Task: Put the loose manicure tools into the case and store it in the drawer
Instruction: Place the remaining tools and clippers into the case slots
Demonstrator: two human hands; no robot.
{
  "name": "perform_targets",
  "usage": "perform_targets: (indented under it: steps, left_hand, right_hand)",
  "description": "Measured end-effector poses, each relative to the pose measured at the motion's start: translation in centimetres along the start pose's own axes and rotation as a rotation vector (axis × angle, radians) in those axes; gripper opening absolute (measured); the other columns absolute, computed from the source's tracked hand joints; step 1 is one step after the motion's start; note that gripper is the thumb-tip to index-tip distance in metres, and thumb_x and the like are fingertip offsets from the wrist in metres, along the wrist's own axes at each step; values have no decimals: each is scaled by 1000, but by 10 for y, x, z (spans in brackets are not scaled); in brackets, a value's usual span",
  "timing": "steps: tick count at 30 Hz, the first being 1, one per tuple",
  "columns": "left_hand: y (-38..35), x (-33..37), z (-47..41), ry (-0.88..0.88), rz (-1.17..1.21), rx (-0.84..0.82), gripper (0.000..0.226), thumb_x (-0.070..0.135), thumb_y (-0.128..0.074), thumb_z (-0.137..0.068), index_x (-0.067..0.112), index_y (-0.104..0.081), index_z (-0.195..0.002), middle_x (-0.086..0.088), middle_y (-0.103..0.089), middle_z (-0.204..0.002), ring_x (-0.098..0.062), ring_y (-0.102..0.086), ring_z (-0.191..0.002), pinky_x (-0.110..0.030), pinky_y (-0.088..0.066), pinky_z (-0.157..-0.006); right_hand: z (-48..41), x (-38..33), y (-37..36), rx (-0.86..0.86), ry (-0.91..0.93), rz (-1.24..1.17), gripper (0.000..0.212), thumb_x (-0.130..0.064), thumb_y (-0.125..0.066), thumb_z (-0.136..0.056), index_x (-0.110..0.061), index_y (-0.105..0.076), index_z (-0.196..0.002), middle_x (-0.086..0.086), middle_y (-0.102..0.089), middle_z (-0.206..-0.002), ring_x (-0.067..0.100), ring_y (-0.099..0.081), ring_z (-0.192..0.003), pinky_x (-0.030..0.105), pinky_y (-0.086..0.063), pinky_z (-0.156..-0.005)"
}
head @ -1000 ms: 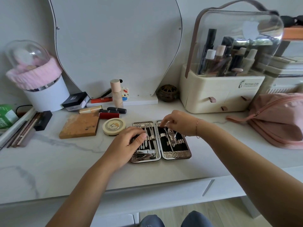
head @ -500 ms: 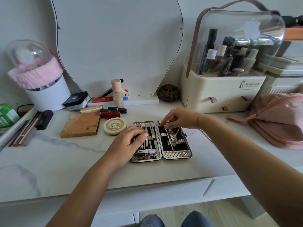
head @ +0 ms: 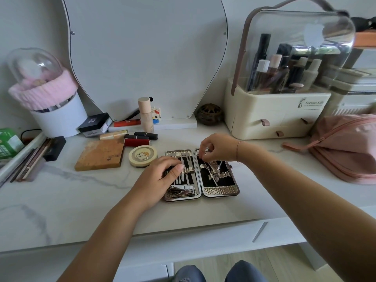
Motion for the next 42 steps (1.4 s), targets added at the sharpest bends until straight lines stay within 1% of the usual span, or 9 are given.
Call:
perform_targets:
  steps: [8,11,16,22,26,32,37,40,42]
  left_hand:
    - [1,2,0,-12,-6,3,44,54,-41,-84,29,-60,-115,16,-55,-118,12,-44,-111,-2,-28,-89]
    - [1,2,1,-7,-7,1,44,54,-40,-85,30,-60,-115,16,-55,-119,7,-44,-114,-6,-29,-91]
    - [0,2,0,-12,-2,2,44,55,-40,-84,31,-59,-115,18,-54,-118,15,-41,-111,-5,-28,-90]
    - [0,2,0,-17,0,4,42,55,-41,-84,32,-60,-113,20,-54,-117,16,-41,-112,-2,-28,-89]
    - [1,4,1,-23,2,6,38,52,-42,-84,32,-60,-111,22,-54,-115,18,-41,-111,1,-27,-88]
    - [0,5,1,-23,4,4,38,51,-42,-84,31,-60,-111,22,-54,-114,19,-41,-110,2,-28,-87]
    - [0,5,1,-27,-8,4,39,52,-42,-85,31,-60,-111,22,-54,-115,20,-40,-110,5,-26,-85]
    - [0,5,1,-26,-4,6,39,52,-42,-84,30,-60,-112,19,-55,-116,19,-41,-109,3,-27,-86]
    - [0,5,1,-21,-7,4,41,53,-41,-84,31,-60,-113,18,-55,-118,16,-42,-110,-2,-28,-88]
  right_hand:
    - [7,8,-5,26,65,-25,13,-25,-67,-83,-21,-72,-94,-8,-50,-83,6,-49,-73,28,-47,-76]
    - [9,9,-5,39,93,-3,12,-27,-67,-82,-24,-72,-93,-6,-45,-89,4,-47,-73,21,-42,-74]
    - [36,24,22,215,97,-142,7,-29,-69,-81,-28,-70,-87,1,-57,-96,10,-50,-73,21,-43,-70]
    - [75,12,-13,71,93,-217,21,-33,-82,-65,-25,-70,-80,-11,-51,-87,4,-50,-75,21,-46,-75]
    - [79,16,-19,113,60,-248,23,-30,-83,-65,-21,-69,-82,-10,-51,-89,8,-51,-76,26,-48,-77]
    - [75,18,-23,175,20,-193,26,-36,-83,-64,-25,-62,-74,-11,-49,-86,0,-49,-73,6,-37,-66]
    - [74,17,-25,206,11,-167,28,-40,-81,-64,-34,-54,-67,-11,-48,-85,-2,-46,-70,5,-34,-63]
    - [75,15,-24,224,27,-154,28,-40,-81,-65,-32,-56,-75,-13,-45,-82,-1,-44,-71,8,-32,-62]
    - [75,14,-24,220,36,-136,37,-43,-79,-66,-34,-60,-96,-18,-41,-81,-4,-43,-72,7,-31,-63]
Point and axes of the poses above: each hand's wrist, its own z-axis away from the middle knuckle, its own y-axis out of the back of the hand, x = y × z, the point moved 7 cm from there along -z, towards the middle knuckle
